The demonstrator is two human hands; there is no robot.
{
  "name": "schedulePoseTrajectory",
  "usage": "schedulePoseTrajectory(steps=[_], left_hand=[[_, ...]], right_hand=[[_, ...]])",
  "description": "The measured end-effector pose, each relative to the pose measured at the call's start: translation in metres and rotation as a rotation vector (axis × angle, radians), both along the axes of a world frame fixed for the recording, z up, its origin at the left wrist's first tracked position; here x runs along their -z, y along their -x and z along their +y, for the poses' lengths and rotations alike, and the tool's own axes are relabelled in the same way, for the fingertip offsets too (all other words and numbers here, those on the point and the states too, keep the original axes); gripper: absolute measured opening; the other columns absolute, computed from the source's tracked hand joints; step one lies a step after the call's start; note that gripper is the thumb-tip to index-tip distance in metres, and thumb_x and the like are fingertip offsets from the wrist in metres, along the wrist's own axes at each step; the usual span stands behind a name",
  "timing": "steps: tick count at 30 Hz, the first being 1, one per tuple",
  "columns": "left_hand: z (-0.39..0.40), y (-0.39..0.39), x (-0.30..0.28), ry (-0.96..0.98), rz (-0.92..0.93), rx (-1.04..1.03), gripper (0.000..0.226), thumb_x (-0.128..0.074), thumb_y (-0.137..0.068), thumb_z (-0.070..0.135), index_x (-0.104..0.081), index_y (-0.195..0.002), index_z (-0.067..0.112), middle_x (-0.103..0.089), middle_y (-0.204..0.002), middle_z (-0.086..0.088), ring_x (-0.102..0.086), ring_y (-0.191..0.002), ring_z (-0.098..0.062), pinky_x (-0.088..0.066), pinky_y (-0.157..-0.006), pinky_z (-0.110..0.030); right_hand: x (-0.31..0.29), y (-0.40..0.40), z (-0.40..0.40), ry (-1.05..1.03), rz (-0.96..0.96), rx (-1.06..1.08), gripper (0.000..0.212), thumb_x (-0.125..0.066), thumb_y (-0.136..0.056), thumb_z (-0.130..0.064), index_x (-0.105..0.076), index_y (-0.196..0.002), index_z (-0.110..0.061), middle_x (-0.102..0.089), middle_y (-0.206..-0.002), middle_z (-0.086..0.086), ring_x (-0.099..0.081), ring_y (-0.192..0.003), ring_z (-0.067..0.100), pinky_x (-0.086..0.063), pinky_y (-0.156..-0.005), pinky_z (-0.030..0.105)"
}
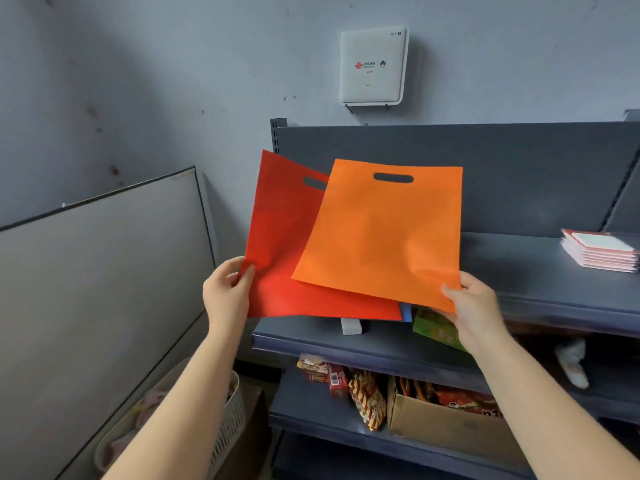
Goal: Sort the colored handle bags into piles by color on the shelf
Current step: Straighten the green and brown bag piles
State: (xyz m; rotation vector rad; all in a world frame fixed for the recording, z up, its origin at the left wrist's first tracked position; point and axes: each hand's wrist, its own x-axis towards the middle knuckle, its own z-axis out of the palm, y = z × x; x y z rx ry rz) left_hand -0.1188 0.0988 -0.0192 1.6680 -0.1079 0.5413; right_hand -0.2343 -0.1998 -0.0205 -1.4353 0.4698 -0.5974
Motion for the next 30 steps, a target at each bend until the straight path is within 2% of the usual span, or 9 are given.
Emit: schedulePoseTrajectory(steps=[2,5,8,11,15,18,22,25,30], left_hand=[[0.004,0.011,0.004,0.119,0.024,-0.029,0.022,-0.066,-0.087,0.014,-0.066,-0.079,0.034,-0.068,-0.076,0.007,-0.058,-0.065,-0.005,-0.044,-0.062,-0.020],[0.016,0.030,0.009,0.181,0.033,-0.075,0.021,-0.067,-0.087,0.016,-0.066,-0.080,0.036,-0.069,-0.081,0.007,-0.060,-0.068,-0.002,-0.046,-0.067,-0.020],[0.032,0.050,0.005,0.227,0.014,-0.105,0.019,-0.067,-0.087,0.015,-0.067,-0.083,0.034,-0.070,-0.085,0.001,-0.060,-0.066,0.003,-0.047,-0.070,-0.022],[0.046,0.069,-0.008,0.273,-0.026,-0.133,0.012,-0.065,-0.088,0.014,-0.067,-0.089,0.026,-0.069,-0.084,-0.001,-0.058,-0.065,0.001,-0.048,-0.070,-0.024],[0.071,0.096,-0.027,0.289,-0.090,-0.183,0.011,-0.063,-0.090,0.010,-0.066,-0.100,0.014,-0.066,-0.081,0.003,-0.057,-0.058,0.011,-0.046,-0.060,-0.007],[0.101,0.119,-0.040,0.306,-0.139,-0.234,0.012,-0.063,-0.090,0.011,-0.065,-0.102,0.014,-0.066,-0.082,0.004,-0.058,-0.059,0.011,-0.046,-0.061,-0.006],[0.148,0.147,-0.054,0.336,-0.197,-0.302,0.011,-0.064,-0.090,0.012,-0.066,-0.099,0.016,-0.068,-0.078,0.007,-0.058,-0.062,0.008,-0.048,-0.066,-0.011],[0.185,0.171,-0.062,0.365,-0.246,-0.338,0.014,-0.065,-0.089,0.012,-0.066,-0.089,0.026,-0.071,-0.068,0.015,-0.060,-0.062,0.004,-0.049,-0.062,-0.012],[0.257,0.223,-0.069,0.414,-0.319,-0.437,0.017,-0.065,-0.088,0.008,-0.067,-0.089,0.026,-0.072,-0.071,0.012,-0.063,-0.065,0.001,-0.050,-0.063,-0.014]], right_hand=[[0.001,0.009,0.007,-0.010,-0.040,-0.017,0.031,-0.047,-0.096,0.000,-0.064,-0.095,-0.026,-0.068,-0.102,0.002,-0.062,-0.104,0.024,-0.049,-0.095,0.046],[0.003,0.024,0.017,-0.017,-0.106,-0.046,0.030,-0.048,-0.096,-0.001,-0.065,-0.099,-0.026,-0.069,-0.102,-0.002,-0.063,-0.103,0.019,-0.048,-0.094,0.040],[-0.001,0.036,0.027,-0.068,-0.172,-0.077,0.028,-0.048,-0.096,-0.001,-0.065,-0.100,-0.024,-0.069,-0.100,-0.002,-0.064,-0.101,0.018,-0.049,-0.093,0.038],[-0.010,0.043,0.039,-0.091,-0.214,-0.132,0.026,-0.048,-0.096,-0.001,-0.064,-0.103,-0.019,-0.068,-0.101,0.000,-0.063,-0.098,0.017,-0.048,-0.095,0.037],[-0.023,0.044,0.063,-0.143,-0.251,-0.237,0.026,-0.048,-0.095,0.002,-0.062,-0.109,-0.015,-0.067,-0.103,0.001,-0.062,-0.097,0.016,-0.048,-0.095,0.035],[-0.033,0.041,0.087,-0.149,-0.279,-0.314,0.027,-0.048,-0.095,0.003,-0.060,-0.115,-0.010,-0.068,-0.107,0.002,-0.063,-0.100,0.015,-0.048,-0.096,0.032],[-0.046,0.037,0.126,-0.155,-0.304,-0.437,0.027,-0.048,-0.094,0.003,-0.065,-0.097,-0.019,-0.074,-0.081,-0.012,-0.068,-0.077,0.001,-0.055,-0.071,0.016],[-0.051,0.038,0.162,-0.182,-0.316,-0.519,0.026,-0.050,-0.094,0.001,-0.066,-0.094,-0.020,-0.074,-0.081,-0.012,-0.069,-0.076,0.001,-0.055,-0.068,0.015],[-0.057,0.049,0.247,-0.238,-0.312,-0.640,0.022,-0.051,-0.094,-0.001,-0.064,-0.091,-0.019,-0.073,-0.074,-0.013,-0.068,-0.071,0.001,-0.053,-0.058,0.014]])
